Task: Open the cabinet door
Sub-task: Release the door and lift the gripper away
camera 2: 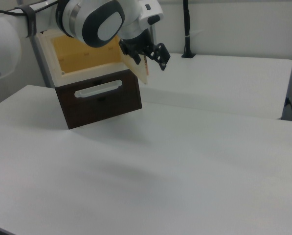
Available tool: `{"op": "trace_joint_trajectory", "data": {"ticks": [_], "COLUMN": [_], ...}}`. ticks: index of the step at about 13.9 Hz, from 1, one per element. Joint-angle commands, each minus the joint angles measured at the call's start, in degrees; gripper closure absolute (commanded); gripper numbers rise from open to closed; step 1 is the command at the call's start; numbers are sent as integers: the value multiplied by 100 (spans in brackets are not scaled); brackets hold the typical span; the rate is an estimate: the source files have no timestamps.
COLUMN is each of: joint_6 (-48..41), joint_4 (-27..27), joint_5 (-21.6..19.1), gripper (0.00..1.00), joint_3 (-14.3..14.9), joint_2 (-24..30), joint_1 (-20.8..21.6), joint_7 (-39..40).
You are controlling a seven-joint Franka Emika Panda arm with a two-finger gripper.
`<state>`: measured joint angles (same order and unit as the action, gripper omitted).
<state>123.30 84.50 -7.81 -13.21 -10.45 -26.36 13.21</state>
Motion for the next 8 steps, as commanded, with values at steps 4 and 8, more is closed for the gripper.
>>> {"op": "trace_joint_trajectory", "data": {"ticks": [4, 8], "joint_6": [-1332, -2668], "joint_4": [76, 93], "joint_5": [649, 649], "gripper": [0, 0], "joint_3": [126, 135], "joint_2": [552, 1000], "joint_1": [34, 402], "joint_7": [-47, -248]}}
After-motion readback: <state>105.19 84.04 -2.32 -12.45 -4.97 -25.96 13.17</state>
